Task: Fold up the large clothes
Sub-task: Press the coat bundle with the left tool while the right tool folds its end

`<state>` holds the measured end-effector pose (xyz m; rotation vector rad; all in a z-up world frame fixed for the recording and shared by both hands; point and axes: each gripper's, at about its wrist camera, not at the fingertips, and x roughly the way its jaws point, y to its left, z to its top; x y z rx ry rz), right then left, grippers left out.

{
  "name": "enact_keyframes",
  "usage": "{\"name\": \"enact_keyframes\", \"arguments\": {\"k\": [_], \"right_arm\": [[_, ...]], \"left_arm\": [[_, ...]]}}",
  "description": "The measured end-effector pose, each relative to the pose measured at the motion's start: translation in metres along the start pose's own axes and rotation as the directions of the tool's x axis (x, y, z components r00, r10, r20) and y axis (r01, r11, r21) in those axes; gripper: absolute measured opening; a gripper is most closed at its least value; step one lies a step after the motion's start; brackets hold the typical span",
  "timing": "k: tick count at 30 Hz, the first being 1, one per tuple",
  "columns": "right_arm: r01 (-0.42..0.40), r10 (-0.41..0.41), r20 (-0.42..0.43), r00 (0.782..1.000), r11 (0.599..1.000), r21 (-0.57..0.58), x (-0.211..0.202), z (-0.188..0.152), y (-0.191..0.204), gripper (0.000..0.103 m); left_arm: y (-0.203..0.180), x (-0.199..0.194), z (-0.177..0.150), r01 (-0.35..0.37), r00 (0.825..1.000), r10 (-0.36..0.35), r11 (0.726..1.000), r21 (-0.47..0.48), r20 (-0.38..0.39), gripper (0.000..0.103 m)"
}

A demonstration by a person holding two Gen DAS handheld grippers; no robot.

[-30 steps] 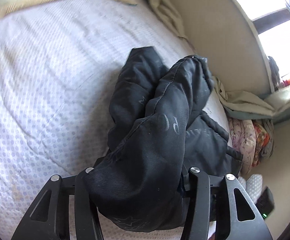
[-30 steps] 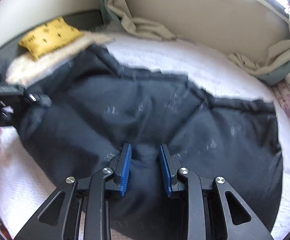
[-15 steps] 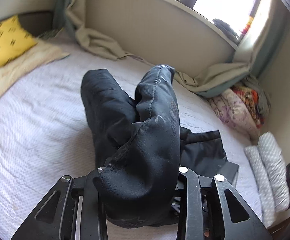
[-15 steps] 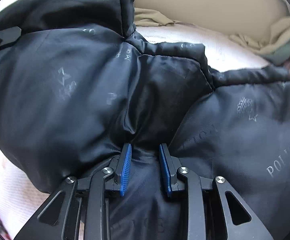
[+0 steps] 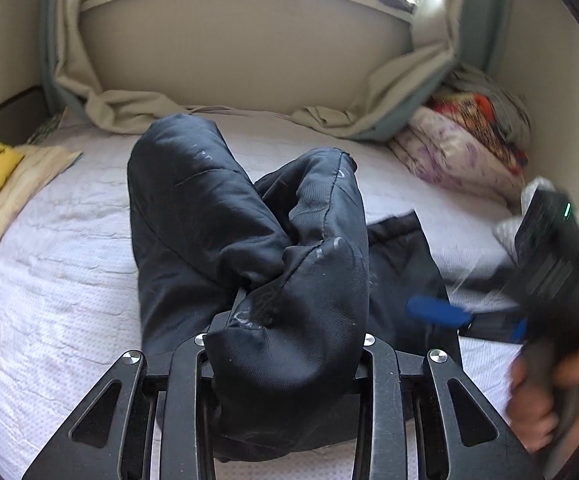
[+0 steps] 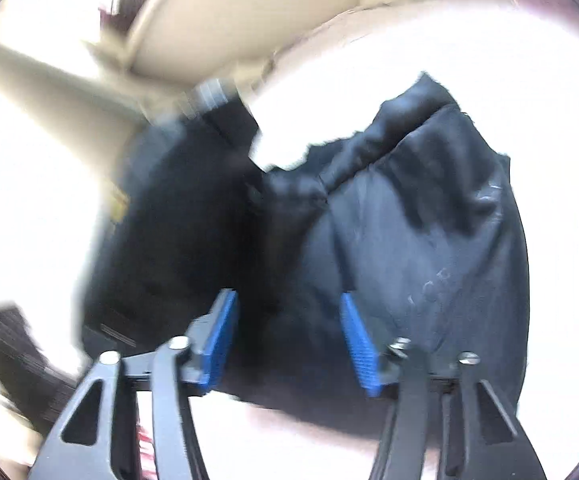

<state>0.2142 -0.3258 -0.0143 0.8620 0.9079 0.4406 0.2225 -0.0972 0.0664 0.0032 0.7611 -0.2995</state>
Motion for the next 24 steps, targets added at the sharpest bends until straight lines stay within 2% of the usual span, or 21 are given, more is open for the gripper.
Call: {"name": "enact_keyframes", "arguments": {"k": [1, 2, 3, 5, 7, 10, 14, 17, 19, 22, 24], "right_arm": [[-0.117, 0.116, 0.020, 0.993, 0.990, 0.077, -0.009, 0.003, -0.009, 0.075], [-0.227, 0.224, 0.032, 0.974, 0.964, 0.136, -0.014, 0.005, -0.017, 0.081], [-0.284, 0.283, 0.030, 0.959, 0.946, 0.159, -0.015, 0.008, -0.019, 0.084], [-0.333, 0.335, 0.011, 0.942, 0.930, 0.158, -0.011, 0.009, -0.014, 0.087], [-0.335, 0.340, -0.021, 0.940, 0.934, 0.127, -0.004, 0.009, -0.007, 0.088], [-0.297, 0.300, -0.110, 0.947, 0.954, 0.050, 0.016, 0.014, 0.009, 0.088], [-0.186, 0.177, -0.167, 0.970, 0.982, -0.041, 0.043, 0.022, 0.016, 0.088], [-0.121, 0.102, -0.205, 0.973, 0.989, -0.081, 0.062, 0.021, 0.016, 0.086], [-0.105, 0.082, -0.232, 0.969, 0.991, -0.089, 0.073, 0.022, 0.016, 0.084], [-0.054, 0.017, -0.274, 0.962, 0.991, -0.126, 0.093, 0.024, 0.014, 0.072], [-0.035, -0.010, -0.289, 0.957, 0.988, -0.148, 0.107, 0.022, 0.013, 0.058]], "left_arm": [[-0.008, 0.003, -0.003, -0.005, 1.000, 0.005, 1.000, 0.021, -0.001, 0.036], [-0.013, 0.005, -0.005, -0.009, 1.000, 0.009, 0.999, 0.033, 0.000, 0.036], [-0.018, 0.007, -0.008, -0.017, 1.000, 0.017, 0.998, 0.053, 0.002, 0.036], [-0.026, 0.011, -0.015, -0.031, 1.000, 0.030, 0.995, 0.092, 0.007, 0.037], [-0.037, 0.016, -0.022, -0.047, 0.999, 0.045, 0.988, 0.149, 0.014, 0.037], [-0.048, 0.021, -0.035, -0.072, 0.997, 0.067, 0.970, 0.233, 0.030, 0.039], [-0.059, 0.025, -0.054, -0.081, 0.996, 0.066, 0.934, 0.348, 0.056, 0.041], [-0.064, 0.027, -0.063, -0.080, 0.996, 0.056, 0.907, 0.414, 0.069, 0.045], [-0.066, 0.029, -0.067, -0.069, 0.997, 0.043, 0.896, 0.438, 0.069, 0.048], [-0.068, 0.032, -0.069, -0.047, 0.998, 0.022, 0.895, 0.444, 0.061, 0.053], [-0.067, 0.034, -0.069, -0.035, 0.999, 0.015, 0.900, 0.434, 0.049, 0.057]]}}
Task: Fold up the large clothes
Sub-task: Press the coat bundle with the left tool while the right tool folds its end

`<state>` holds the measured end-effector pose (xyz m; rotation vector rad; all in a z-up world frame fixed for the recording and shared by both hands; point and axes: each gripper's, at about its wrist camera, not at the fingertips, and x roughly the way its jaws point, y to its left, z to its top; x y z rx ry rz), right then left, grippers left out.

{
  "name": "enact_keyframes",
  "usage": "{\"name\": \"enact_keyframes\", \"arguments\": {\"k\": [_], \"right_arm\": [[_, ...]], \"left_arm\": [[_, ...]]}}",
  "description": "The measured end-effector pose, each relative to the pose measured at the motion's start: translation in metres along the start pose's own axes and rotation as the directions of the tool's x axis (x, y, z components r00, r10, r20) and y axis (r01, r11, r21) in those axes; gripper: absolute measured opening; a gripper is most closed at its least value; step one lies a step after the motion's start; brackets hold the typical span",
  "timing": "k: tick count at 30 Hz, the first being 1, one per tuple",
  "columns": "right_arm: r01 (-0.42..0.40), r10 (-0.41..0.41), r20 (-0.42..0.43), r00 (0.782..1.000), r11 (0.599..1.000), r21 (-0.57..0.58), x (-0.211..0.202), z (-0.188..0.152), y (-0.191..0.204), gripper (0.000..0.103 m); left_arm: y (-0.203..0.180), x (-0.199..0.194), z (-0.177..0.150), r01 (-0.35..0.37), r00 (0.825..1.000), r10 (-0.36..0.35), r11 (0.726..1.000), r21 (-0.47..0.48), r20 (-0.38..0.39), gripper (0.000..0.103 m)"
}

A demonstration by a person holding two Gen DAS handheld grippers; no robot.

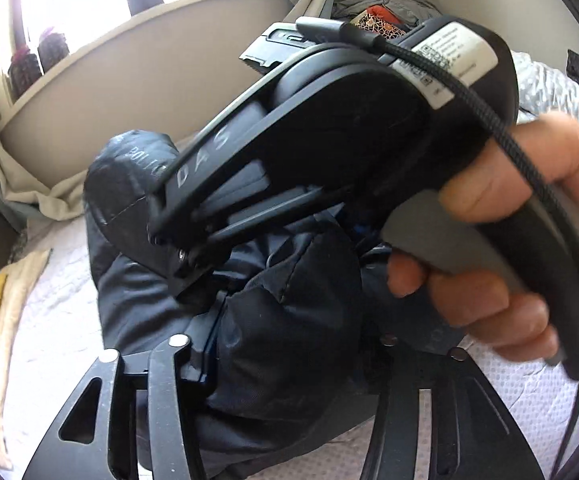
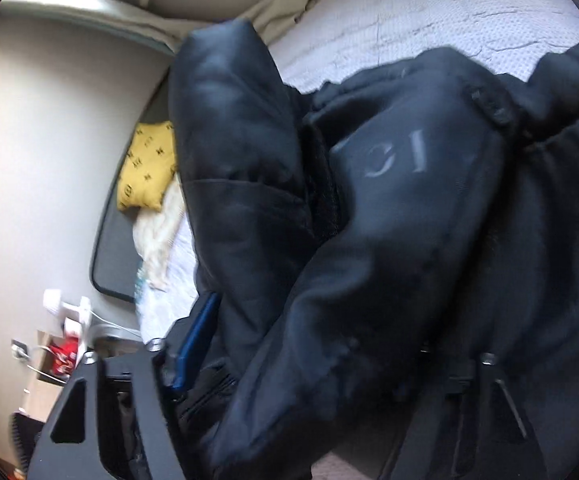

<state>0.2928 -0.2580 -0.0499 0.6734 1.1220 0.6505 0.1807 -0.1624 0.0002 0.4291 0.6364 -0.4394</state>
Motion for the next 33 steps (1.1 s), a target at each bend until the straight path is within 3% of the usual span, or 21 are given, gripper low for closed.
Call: {"name": "enact_keyframes", "arguments": {"k": [3, 6, 10, 15, 16, 18, 20, 25, 27, 29, 33], "right_arm": [[-0.014, 0.014, 0.005, 1.000, 1.000, -0.003, 0.005, -0.004, 0.002, 0.043], [-0.005, 0.006, 0.018, 1.000, 1.000, -0.025, -0.004, -0.010, 0.011, 0.034], [0.025, -0.020, 0.053, 0.998, 0.995, -0.097, -0.025, -0.010, 0.031, 0.030], [0.036, -0.027, 0.117, 0.993, 0.996, -0.081, -0.052, -0.013, 0.025, 0.028], [0.036, -0.026, 0.132, 0.991, 0.997, -0.070, -0.059, -0.014, 0.022, 0.028], [0.021, -0.013, 0.158, 0.987, 0.999, -0.046, -0.071, -0.016, 0.015, 0.028], [0.009, -0.004, 0.171, 0.985, 1.000, -0.024, -0.078, -0.017, 0.007, 0.028], [0.013, -0.014, 0.184, 0.983, 1.000, 0.005, -0.084, -0.022, -0.008, 0.028], [0.015, -0.018, 0.187, 0.982, 1.000, 0.018, -0.078, -0.023, 0.003, 0.028], [0.019, -0.024, 0.188, 0.982, 0.999, 0.027, -0.084, -0.025, -0.001, 0.028], [0.067, -0.076, 0.182, 0.980, 0.996, 0.054, -0.092, -0.027, 0.000, 0.026]], "left_arm": [[0.002, -0.001, 0.000, 0.030, 0.999, -0.030, 0.999, -0.014, -0.012, 0.060], [0.005, -0.013, 0.003, 0.070, 0.998, -0.070, 0.997, -0.021, -0.008, 0.069], [0.017, -0.043, 0.004, 0.152, 0.988, -0.151, 0.987, -0.049, 0.025, 0.076], [0.044, -0.078, 0.003, 0.211, 0.973, -0.198, 0.970, -0.118, 0.114, 0.082], [0.054, -0.081, 0.003, 0.214, 0.971, -0.193, 0.964, -0.156, 0.141, 0.087], [0.066, -0.082, 0.001, 0.239, 0.965, -0.206, 0.945, -0.222, 0.162, 0.087], [0.081, -0.077, -0.001, 0.292, 0.953, -0.249, 0.907, -0.304, 0.172, 0.087], [0.110, -0.076, -0.006, 0.353, 0.931, -0.279, 0.851, -0.388, 0.235, 0.086], [0.120, -0.065, -0.004, 0.327, 0.942, -0.265, 0.858, -0.397, 0.204, 0.086], [0.105, -0.047, 0.000, 0.288, 0.958, -0.272, 0.894, -0.344, 0.096, 0.086], [0.071, -0.022, -0.002, 0.283, 0.957, -0.288, 0.927, -0.247, 0.016, 0.086]]}}
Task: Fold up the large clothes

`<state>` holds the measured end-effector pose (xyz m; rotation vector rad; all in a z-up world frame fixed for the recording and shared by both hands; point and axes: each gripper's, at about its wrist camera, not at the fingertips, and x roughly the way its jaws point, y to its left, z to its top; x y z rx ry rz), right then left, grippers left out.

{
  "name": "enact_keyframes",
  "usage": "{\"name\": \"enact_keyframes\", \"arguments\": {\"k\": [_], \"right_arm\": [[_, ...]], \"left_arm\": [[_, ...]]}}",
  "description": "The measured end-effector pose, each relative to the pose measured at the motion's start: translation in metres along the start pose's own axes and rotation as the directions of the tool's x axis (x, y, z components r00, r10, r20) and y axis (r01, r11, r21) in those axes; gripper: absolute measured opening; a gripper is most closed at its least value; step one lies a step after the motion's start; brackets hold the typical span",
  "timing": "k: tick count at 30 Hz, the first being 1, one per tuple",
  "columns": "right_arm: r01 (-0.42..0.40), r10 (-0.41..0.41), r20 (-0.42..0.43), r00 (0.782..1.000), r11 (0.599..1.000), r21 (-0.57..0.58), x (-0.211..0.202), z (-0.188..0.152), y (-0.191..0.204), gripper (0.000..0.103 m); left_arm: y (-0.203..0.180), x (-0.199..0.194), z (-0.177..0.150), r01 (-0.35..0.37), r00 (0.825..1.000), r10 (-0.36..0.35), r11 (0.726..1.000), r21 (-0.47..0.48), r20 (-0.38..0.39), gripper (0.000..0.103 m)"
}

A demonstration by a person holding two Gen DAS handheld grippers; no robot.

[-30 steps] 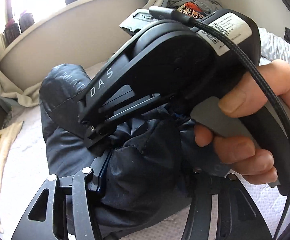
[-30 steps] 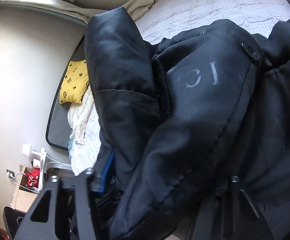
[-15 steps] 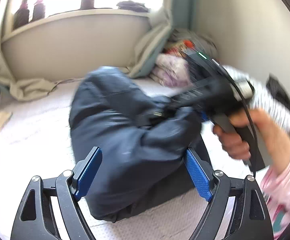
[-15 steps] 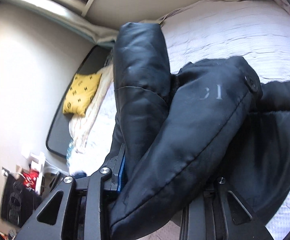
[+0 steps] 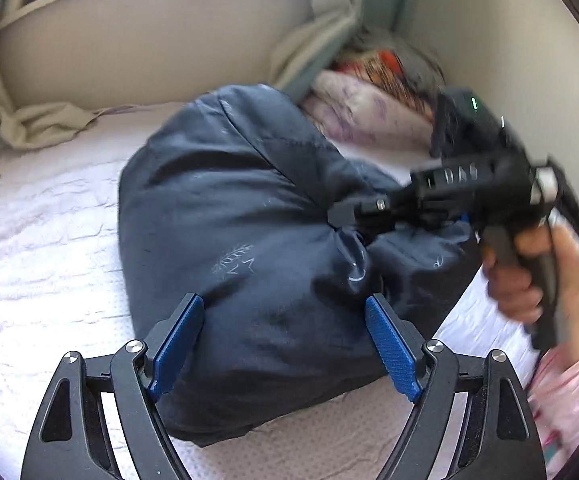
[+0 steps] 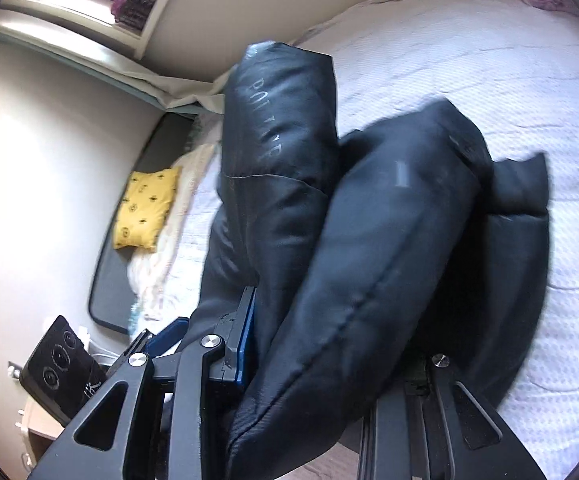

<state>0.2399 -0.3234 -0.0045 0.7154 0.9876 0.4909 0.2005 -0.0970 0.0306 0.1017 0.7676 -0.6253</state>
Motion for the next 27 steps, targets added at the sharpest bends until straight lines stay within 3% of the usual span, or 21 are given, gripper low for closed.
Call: {"name": "enact_keyframes", "arguments": {"k": [5, 10, 14, 16, 18, 20, 23, 25, 27], "right_arm": [[0.065, -0.064, -0.009, 0.998, 0.997, 0.049, -0.003, -0.006, -0.016, 0.026], [0.125, -0.124, -0.015, 0.992, 0.985, 0.120, -0.001, -0.010, -0.038, 0.026], [0.232, -0.233, -0.006, 0.972, 0.964, 0.130, -0.007, -0.008, -0.033, 0.060], [0.276, -0.284, 0.073, 0.956, 0.955, 0.110, -0.027, -0.003, -0.017, 0.060], [0.343, -0.346, 0.212, 0.914, 0.938, 0.051, -0.049, 0.001, 0.006, 0.059], [0.313, -0.294, 0.300, 0.908, 0.950, -0.018, -0.059, 0.004, 0.026, 0.051], [0.243, -0.203, 0.277, 0.939, 0.963, -0.115, -0.039, 0.009, 0.047, 0.034], [0.271, -0.236, 0.228, 0.945, 0.952, -0.140, -0.012, 0.012, 0.050, 0.025], [0.326, -0.298, 0.194, 0.935, 0.935, -0.135, 0.013, 0.016, 0.044, 0.022]], "left_arm": [[-0.012, 0.019, -0.006, 0.011, 0.999, -0.010, 1.000, 0.020, -0.050, 0.086], [-0.033, 0.036, -0.012, -0.020, 0.996, 0.027, 0.996, 0.087, -0.082, 0.086], [-0.044, 0.040, -0.016, -0.054, 0.993, 0.067, 0.989, 0.137, -0.096, 0.086], [-0.045, 0.042, -0.018, -0.064, 0.992, 0.080, 0.987, 0.151, -0.099, 0.086], [-0.044, 0.044, -0.019, -0.063, 0.991, 0.080, 0.986, 0.152, -0.103, 0.086], [-0.045, 0.045, -0.019, -0.065, 0.991, 0.082, 0.986, 0.153, -0.105, 0.086], [-0.046, 0.046, -0.017, -0.072, 0.990, 0.088, 0.986, 0.151, -0.106, 0.086], [-0.046, 0.047, -0.017, -0.076, 0.990, 0.092, 0.985, 0.154, -0.105, 0.086], [-0.046, 0.047, -0.016, -0.084, 0.990, 0.102, 0.983, 0.165, -0.101, 0.087]]}}
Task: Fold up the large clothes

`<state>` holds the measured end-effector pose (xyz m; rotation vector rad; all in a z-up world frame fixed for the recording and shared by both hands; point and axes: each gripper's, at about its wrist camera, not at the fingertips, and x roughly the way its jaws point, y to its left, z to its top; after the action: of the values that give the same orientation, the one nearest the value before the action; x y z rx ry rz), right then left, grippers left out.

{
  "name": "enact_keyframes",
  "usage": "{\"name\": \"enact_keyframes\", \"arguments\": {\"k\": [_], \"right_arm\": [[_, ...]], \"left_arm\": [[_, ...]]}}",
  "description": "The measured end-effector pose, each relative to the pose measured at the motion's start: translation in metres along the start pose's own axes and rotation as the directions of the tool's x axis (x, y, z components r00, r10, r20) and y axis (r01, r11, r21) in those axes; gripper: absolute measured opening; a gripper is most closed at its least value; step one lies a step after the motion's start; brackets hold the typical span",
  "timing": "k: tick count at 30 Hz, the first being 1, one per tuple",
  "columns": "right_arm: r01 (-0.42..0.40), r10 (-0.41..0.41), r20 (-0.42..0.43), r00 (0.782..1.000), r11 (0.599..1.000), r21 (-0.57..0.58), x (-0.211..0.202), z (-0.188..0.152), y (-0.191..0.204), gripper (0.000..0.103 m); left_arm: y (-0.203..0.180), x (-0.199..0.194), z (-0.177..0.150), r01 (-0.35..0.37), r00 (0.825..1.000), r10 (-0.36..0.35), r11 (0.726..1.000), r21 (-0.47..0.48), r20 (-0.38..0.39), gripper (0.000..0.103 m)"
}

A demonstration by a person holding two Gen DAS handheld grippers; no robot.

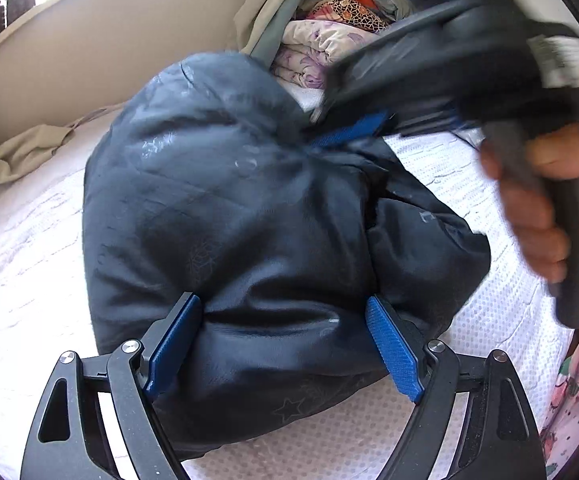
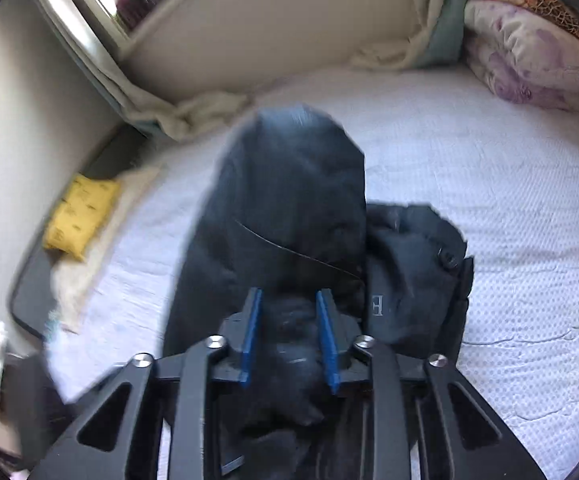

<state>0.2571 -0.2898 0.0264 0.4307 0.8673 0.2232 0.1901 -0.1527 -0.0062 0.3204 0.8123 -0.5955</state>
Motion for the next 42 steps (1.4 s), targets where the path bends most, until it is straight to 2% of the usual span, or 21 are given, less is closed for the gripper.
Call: {"name": "enact_keyframes", "arguments": {"k": [3, 7, 12, 16, 22, 25, 27, 28, 30, 33, 37, 39, 42], "right_arm": [[0.034, -0.034, -0.042, 0.999, 0.999, 0.007, 0.030, 0.003, 0.001, 0.017], [0.076, -0.075, -0.071, 0.995, 0.997, 0.003, 0.052, -0.003, -0.007, 0.016], [0.144, -0.148, -0.062, 0.987, 0.988, -0.057, 0.075, -0.017, -0.023, 0.013], [0.161, -0.164, -0.038, 0.986, 0.985, -0.069, 0.089, -0.023, -0.031, 0.012], [0.237, -0.236, 0.022, 0.972, 0.966, -0.103, 0.088, -0.029, -0.019, 0.012], [0.181, -0.182, -0.013, 0.983, 0.982, -0.045, 0.076, -0.022, -0.022, 0.017], [0.131, -0.130, -0.049, 0.990, 0.991, 0.036, 0.061, -0.012, -0.031, 0.030], [0.119, -0.116, -0.050, 0.992, 0.989, 0.085, 0.050, -0.007, -0.035, 0.033], [0.112, -0.111, -0.016, 0.994, 0.988, 0.103, 0.031, -0.001, -0.034, 0.034], [0.163, -0.165, 0.079, 0.983, 0.986, 0.024, 0.005, 0.008, -0.015, 0.034], [0.150, -0.136, 0.175, 0.975, 0.986, -0.074, -0.004, 0.014, 0.010, 0.034], [0.163, -0.145, 0.163, 0.976, 0.981, -0.103, 0.007, 0.017, 0.015, 0.034], [0.194, -0.184, 0.093, 0.979, 0.975, -0.113, 0.038, 0.017, 0.011, 0.034]], "left_arm": [[0.009, -0.002, -0.001, -0.006, 1.000, 0.006, 1.000, -0.009, -0.004, 0.087], [0.011, 0.002, -0.004, -0.019, 1.000, 0.019, 1.000, -0.010, -0.004, 0.087], [-0.007, 0.017, -0.008, -0.091, 0.996, 0.091, 0.994, 0.067, 0.011, 0.091], [-0.013, 0.024, -0.008, -0.102, 0.995, 0.101, 0.993, 0.061, 0.015, 0.093], [-0.014, 0.026, -0.003, -0.113, 0.993, 0.114, 0.993, 0.042, -0.005, 0.094], [-0.008, 0.022, -0.002, -0.088, 0.996, 0.088, 0.996, 0.010, -0.018, 0.096], [-0.006, 0.021, 0.001, -0.079, 0.997, 0.079, 0.997, 0.000, -0.026, 0.096], [-0.007, 0.020, 0.001, -0.079, 0.996, 0.079, 0.997, -0.001, -0.028, 0.096], [-0.008, 0.021, 0.001, -0.080, 0.996, 0.080, 0.997, -0.002, -0.030, 0.096], [-0.005, 0.026, 0.006, -0.081, 0.996, 0.081, 0.997, 0.002, -0.032, 0.096], [-0.008, 0.029, 0.005, -0.089, 0.995, 0.089, 0.996, 0.015, -0.034, 0.096], [-0.010, 0.030, 0.003, -0.090, 0.995, 0.091, 0.996, 0.016, -0.033, 0.096], [-0.010, 0.032, 0.002, -0.089, 0.995, 0.090, 0.996, 0.027, -0.032, 0.097]]}}
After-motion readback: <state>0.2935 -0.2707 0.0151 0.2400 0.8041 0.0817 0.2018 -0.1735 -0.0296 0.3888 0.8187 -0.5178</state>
